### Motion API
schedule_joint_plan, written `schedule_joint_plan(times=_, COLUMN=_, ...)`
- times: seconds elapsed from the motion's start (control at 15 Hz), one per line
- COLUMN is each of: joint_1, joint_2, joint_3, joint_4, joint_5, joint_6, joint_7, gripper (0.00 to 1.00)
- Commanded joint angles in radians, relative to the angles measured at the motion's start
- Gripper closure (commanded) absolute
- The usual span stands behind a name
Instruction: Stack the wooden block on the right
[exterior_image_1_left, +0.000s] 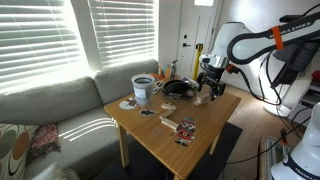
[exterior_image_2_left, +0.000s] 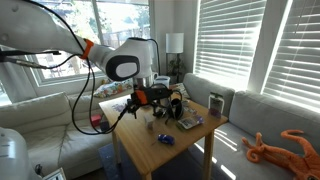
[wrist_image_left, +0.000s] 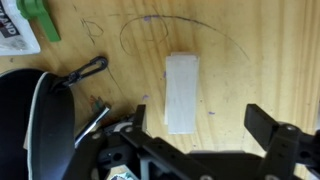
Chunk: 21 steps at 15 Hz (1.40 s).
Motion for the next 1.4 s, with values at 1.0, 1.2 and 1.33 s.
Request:
schedule_joint_plan(times=1.0, joint_1=-0.02, joint_2=0.051, joint_3=-0.007, joint_4=0.038, joint_5=0.015, joint_6=-0.041, joint_7=0.116, gripper=0.38)
schedule_joint_plan(times=1.2, joint_1=-0.025, joint_2=0.085, joint_3=0.004, joint_4=0.058, joint_5=-0.014, joint_6=-0.023, joint_7=0.165, gripper=0.3)
schedule_joint_plan(times=1.33, joint_1=-0.025, joint_2=0.114, joint_3=0.007, joint_4=0.078, joint_5=-0.023, joint_6=-0.029, joint_7=0.186, gripper=0.24)
